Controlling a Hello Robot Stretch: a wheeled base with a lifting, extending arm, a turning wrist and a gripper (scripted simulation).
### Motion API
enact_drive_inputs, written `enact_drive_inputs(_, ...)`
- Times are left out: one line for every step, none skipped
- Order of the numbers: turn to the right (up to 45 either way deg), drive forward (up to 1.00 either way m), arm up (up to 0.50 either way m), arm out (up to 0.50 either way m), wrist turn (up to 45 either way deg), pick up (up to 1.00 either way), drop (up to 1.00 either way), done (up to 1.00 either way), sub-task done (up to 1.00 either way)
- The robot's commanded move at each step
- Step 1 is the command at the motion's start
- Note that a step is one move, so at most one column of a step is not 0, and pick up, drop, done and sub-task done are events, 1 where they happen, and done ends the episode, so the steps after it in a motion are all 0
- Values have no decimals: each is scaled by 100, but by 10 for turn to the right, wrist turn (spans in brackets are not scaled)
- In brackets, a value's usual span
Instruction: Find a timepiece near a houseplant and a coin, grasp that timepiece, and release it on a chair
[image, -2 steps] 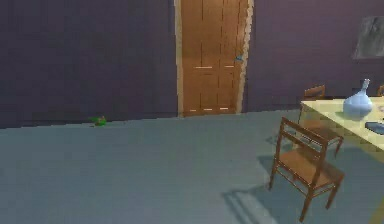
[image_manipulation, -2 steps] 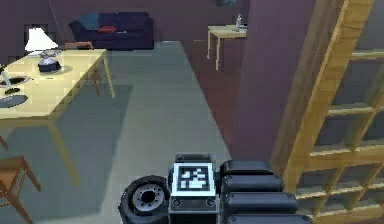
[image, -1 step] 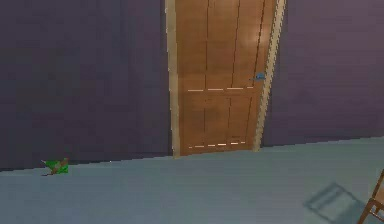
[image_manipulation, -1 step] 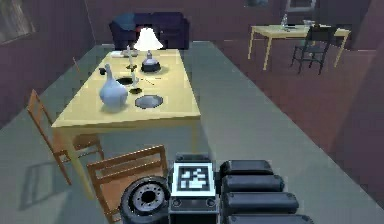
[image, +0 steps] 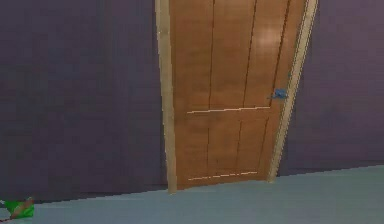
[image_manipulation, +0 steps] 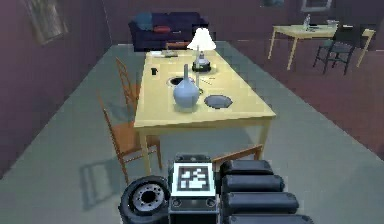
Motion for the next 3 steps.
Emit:
enact_drive_inputs(420,0,0,0,0,0,0,0,0)
enact_drive_inputs(0,65,0,0,0,0,0,0,0)
enact_drive_inputs(-450,0,0,0,0,0,0,0,0)
